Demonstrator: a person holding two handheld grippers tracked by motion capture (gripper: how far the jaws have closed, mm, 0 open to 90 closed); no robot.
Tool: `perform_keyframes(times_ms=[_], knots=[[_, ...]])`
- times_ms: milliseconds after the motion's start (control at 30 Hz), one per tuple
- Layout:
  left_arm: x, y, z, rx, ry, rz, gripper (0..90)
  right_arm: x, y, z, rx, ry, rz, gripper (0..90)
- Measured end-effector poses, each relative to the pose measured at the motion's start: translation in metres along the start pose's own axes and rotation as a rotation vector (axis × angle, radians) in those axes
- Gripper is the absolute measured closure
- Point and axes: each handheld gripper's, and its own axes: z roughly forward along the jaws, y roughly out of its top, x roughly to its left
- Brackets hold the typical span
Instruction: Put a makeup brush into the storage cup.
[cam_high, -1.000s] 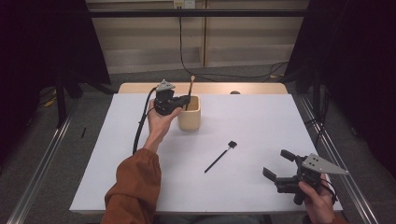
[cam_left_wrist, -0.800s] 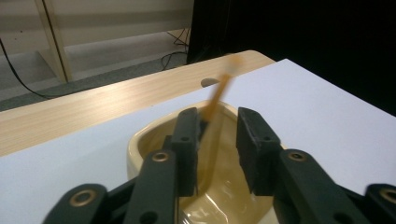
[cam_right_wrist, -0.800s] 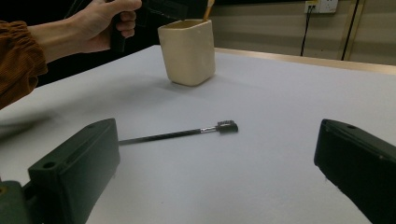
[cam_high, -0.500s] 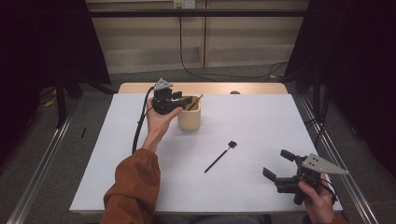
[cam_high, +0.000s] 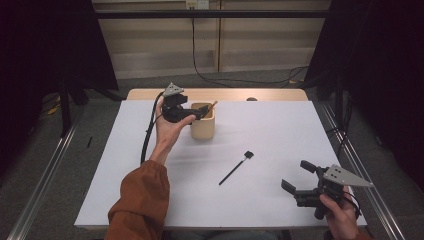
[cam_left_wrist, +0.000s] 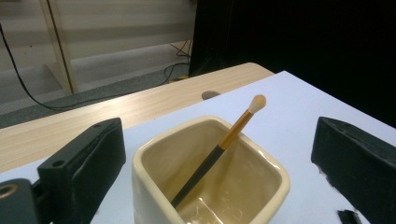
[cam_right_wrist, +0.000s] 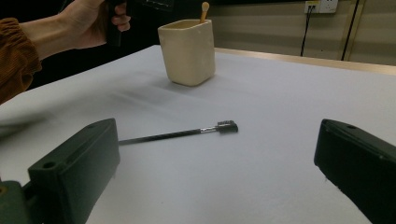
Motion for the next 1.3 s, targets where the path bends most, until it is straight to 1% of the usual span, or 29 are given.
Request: perform_keyframes(times_ms=[33,100,133,233,300,367,467,500,600,633,700,767,833,900,967,1033,1100,1233,1300], knots=[[0.000,0.000,-0.002,0.002,0.002,0.009,2.0,0.000,0.000,0.000,0.000,0.000,0.001,0.0],[0.001,0.000,-0.004,-0.002,0.008,-0.007,2.1,0.000,0.000,0.000,-0.001,0.000,0.001,0.0],[0.002,0.000,-0.006,0.003,0.010,-0.006,2.3,0.000,0.000,-0.001,-0.001,0.000,-0.003,0.0],[0.001,-0.002,-0.010,0.007,0.004,0.003,1.7,0.000,0.000,0.000,-0.001,-0.003,0.006,0.0],[0.000,-0.003,-0.016,0.002,0.022,0.008,1.9,0.000,0.000,0.000,0.000,-0.003,0.002,0.0],[0.000,-0.003,-0.021,-0.004,0.014,-0.009,1.4,0.000,0.000,0.000,0.000,-0.003,0.001,0.0],[-0.001,-0.004,-0.029,-0.007,0.029,0.003,1.8,0.000,0.000,0.000,0.003,-0.001,-0.004,0.0],[-0.001,-0.005,-0.030,-0.011,0.028,0.002,1.8,0.000,0.000,0.000,0.002,-0.002,0.000,0.0],[-0.002,-0.006,-0.038,-0.011,0.033,0.018,2.2,0.000,0.000,0.000,0.003,-0.002,-0.003,0.0],[-0.002,-0.006,-0.040,-0.011,0.025,0.021,2.0,0.000,0.000,0.000,0.002,-0.003,-0.003,0.0],[-0.003,-0.008,-0.045,-0.017,0.028,0.011,2.0,0.000,0.000,0.000,0.003,-0.002,-0.002,0.0],[-0.002,-0.010,-0.050,-0.009,0.043,0.019,1.9,0.000,0.000,0.000,0.002,-0.003,-0.003,0.0],[-0.002,-0.011,-0.054,-0.011,0.046,0.016,1.8,0.001,0.000,0.001,0.002,-0.003,0.000,0.0],[-0.002,-0.013,-0.058,-0.009,0.043,0.007,1.7,0.001,0.000,0.001,0.004,-0.002,-0.001,0.0],[-0.001,-0.016,-0.061,-0.017,0.028,-0.010,1.8,0.001,0.001,0.001,0.003,-0.002,-0.002,0.0],[-0.002,-0.020,-0.062,-0.021,0.035,-0.019,2.1,0.001,0.001,0.001,0.002,0.001,-0.007,0.0],[-0.003,-0.023,-0.064,-0.002,0.035,-0.002,2.1,0.001,0.001,0.001,0.002,0.001,-0.005,0.0],[-0.007,-0.030,-0.070,-0.018,0.032,-0.004,2.0,0.001,0.001,0.001,0.001,-0.001,-0.006,0.0],[-0.008,-0.033,-0.073,-0.009,0.042,0.008,1.9,0.001,0.001,0.001,0.003,-0.001,-0.005,0.0]])
